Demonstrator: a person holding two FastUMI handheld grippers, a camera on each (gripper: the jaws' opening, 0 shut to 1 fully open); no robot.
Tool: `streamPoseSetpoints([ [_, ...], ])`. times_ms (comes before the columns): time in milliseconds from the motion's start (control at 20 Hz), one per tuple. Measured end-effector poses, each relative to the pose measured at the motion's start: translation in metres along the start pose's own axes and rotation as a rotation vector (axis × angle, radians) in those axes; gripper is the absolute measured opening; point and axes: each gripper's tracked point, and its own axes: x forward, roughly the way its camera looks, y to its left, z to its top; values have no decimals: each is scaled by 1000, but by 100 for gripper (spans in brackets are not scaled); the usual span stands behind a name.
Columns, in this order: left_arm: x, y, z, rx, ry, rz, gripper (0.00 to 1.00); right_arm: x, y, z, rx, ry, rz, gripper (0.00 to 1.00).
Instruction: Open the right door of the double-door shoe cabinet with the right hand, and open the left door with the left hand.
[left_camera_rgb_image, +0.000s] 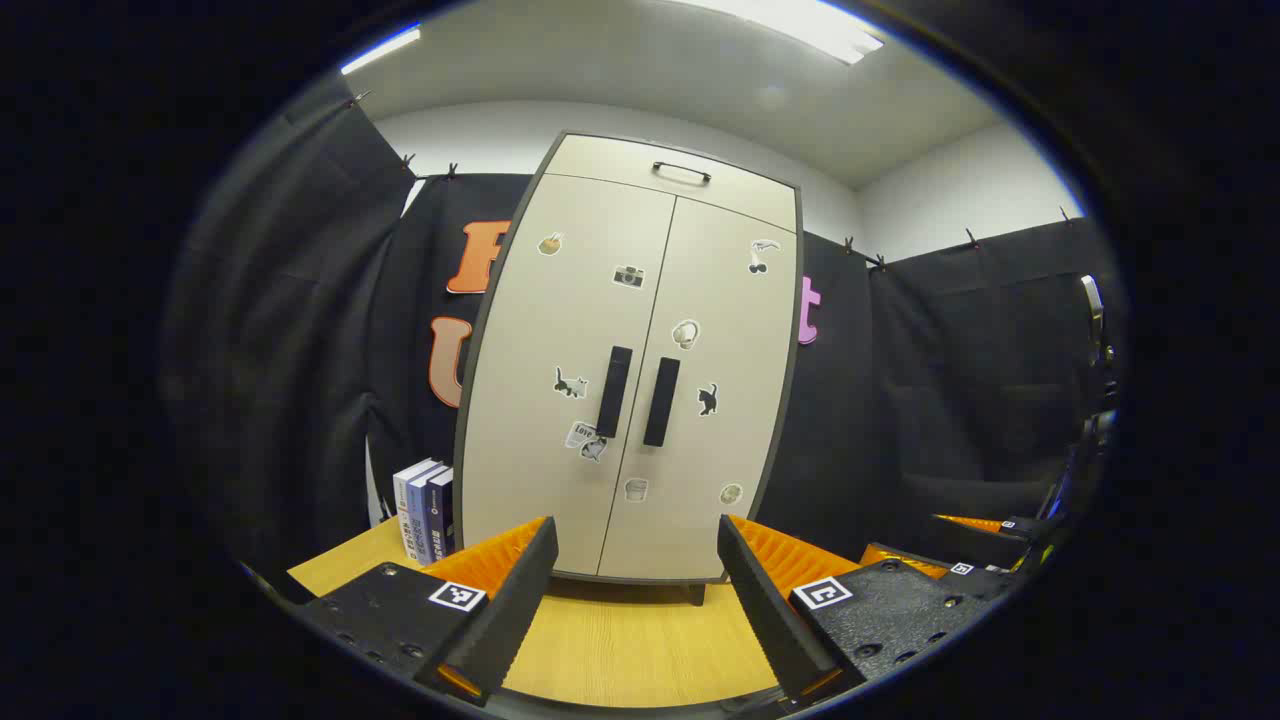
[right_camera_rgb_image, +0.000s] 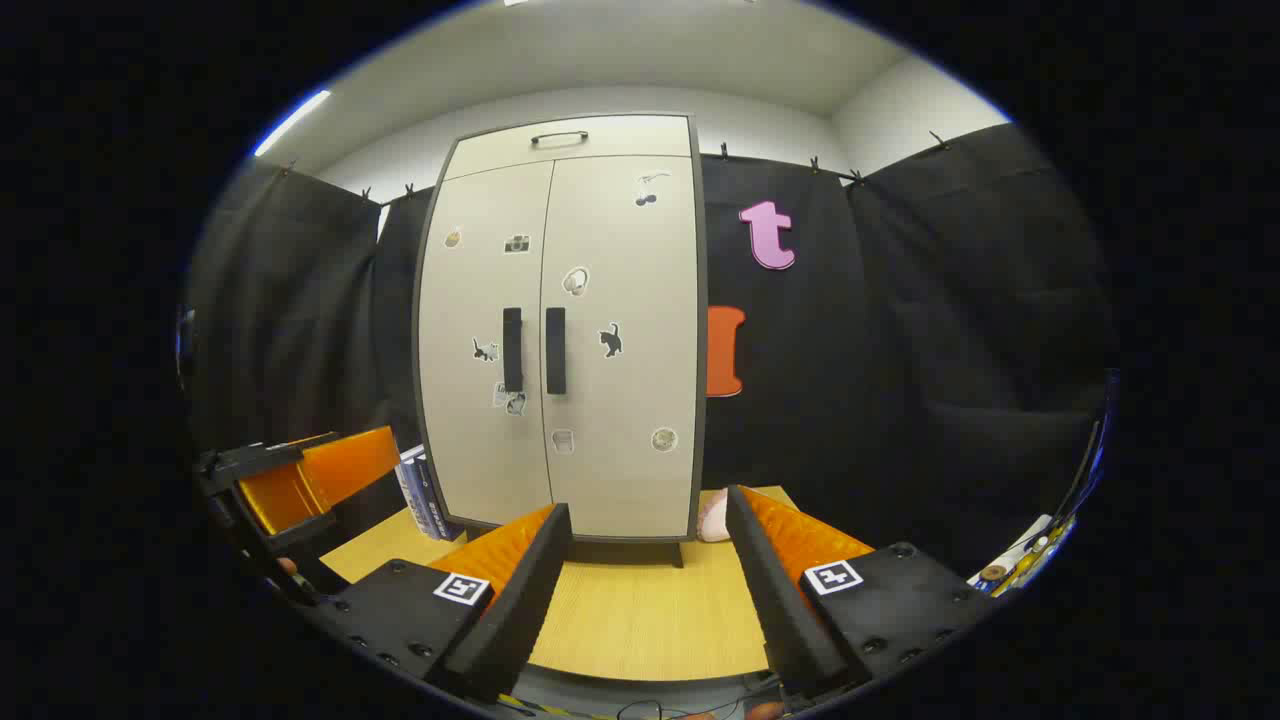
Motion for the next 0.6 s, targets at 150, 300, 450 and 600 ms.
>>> streamPoseSetpoints([
  [150, 1, 0, 10, 17, -20, 15, 96, 0, 2, 3, 8, 6, 14, 99],
  [300, -1, 0, 17, -7, -50, 36, 96, -3, 4, 8, 23, -1, 36, 99],
  [450, -1, -10, 16, -13, -31, 8, 96, -9, 1, 13, 21, -10, 28, 99],
  [600, -5, -14, 22, 33, -47, 1, 96, -14, 0, 16, 8, -15, 19, 99],
])
